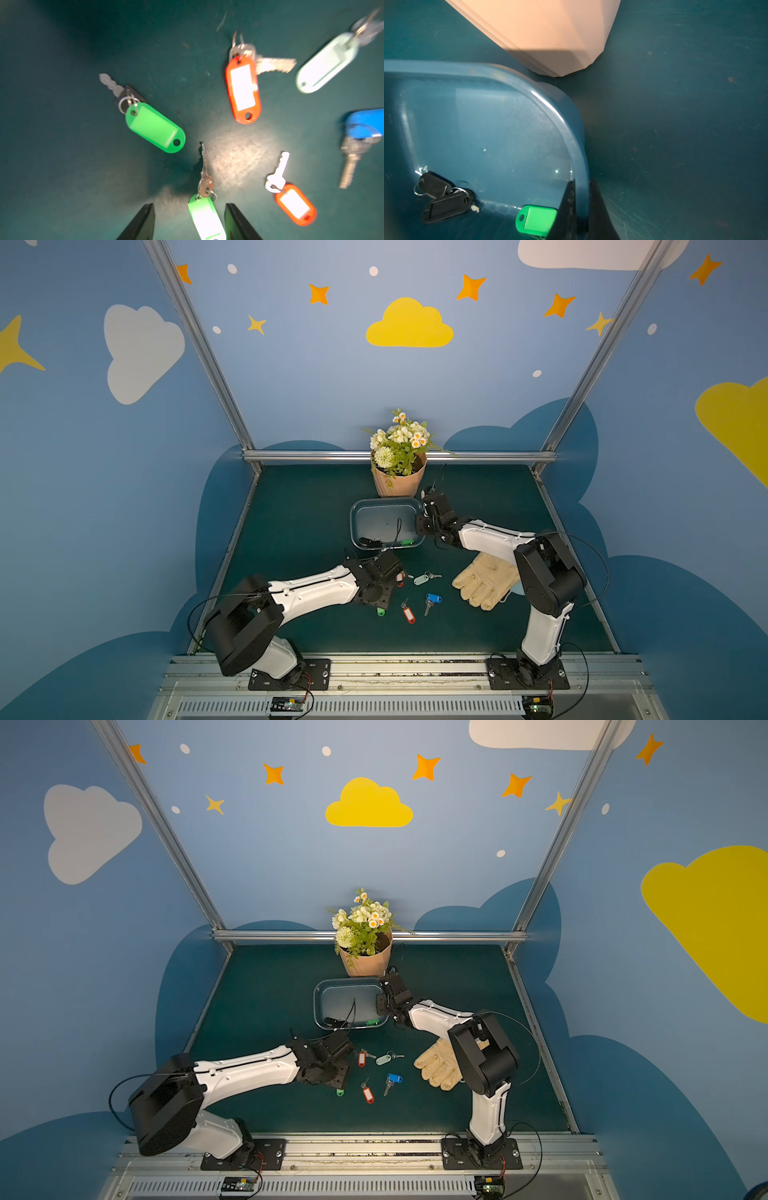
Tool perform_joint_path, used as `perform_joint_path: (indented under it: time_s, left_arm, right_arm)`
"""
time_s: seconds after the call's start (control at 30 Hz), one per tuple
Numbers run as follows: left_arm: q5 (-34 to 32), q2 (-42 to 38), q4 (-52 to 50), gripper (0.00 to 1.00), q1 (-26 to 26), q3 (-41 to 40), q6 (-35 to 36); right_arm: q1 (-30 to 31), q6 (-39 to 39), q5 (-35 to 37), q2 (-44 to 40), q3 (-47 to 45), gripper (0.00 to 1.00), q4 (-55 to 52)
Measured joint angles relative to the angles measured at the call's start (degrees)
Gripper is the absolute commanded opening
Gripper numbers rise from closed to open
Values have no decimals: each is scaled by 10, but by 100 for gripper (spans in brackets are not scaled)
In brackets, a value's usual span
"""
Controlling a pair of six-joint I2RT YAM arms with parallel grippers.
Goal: Take the keys out of the storage box
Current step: Place the key at the center of the board, then adjust the storage box at the center of the board.
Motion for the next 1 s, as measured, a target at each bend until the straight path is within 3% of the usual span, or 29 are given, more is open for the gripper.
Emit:
perform_joint_path:
  time_s: [0.1, 0.17, 0.2, 0.23, 0.37, 0.63, 0.73, 0.83, 1.0]
  left_arm:
    - [-1, -32, -17, 75, 0, 0, 0]
    - [-1, -46, -30, 87, 2, 2, 3]
    - [-1, -53, -35, 100, 4, 4, 3]
    - [-1, -60, -39, 100, 8, 5, 5]
    - [14, -101, -42, 100, 66, 6, 9]
    - [93, -183, 44, 100, 281, 3, 5]
    - [128, -168, 74, 91, 337, 3, 2]
    - [173, -128, 102, 75, 382, 4, 0]
    - [218, -80, 116, 69, 431, 10, 7]
  right_arm:
    - [0, 0, 0, 0, 2, 0, -3]
    - [0, 0, 0, 0, 4, 0, -7]
    - [0, 0, 0, 0, 5, 0, -8]
    - [0, 0, 0, 0, 5, 0, -9]
    - [0, 0, 0, -2, 4, 0, -9]
    - [6, -1, 2, -30, -35, 0, 23]
    - [16, -1, 4, -33, -55, 0, 57]
    - [27, -1, 2, -32, -65, 0, 82]
    - [45, -2, -8, -14, -63, 0, 144]
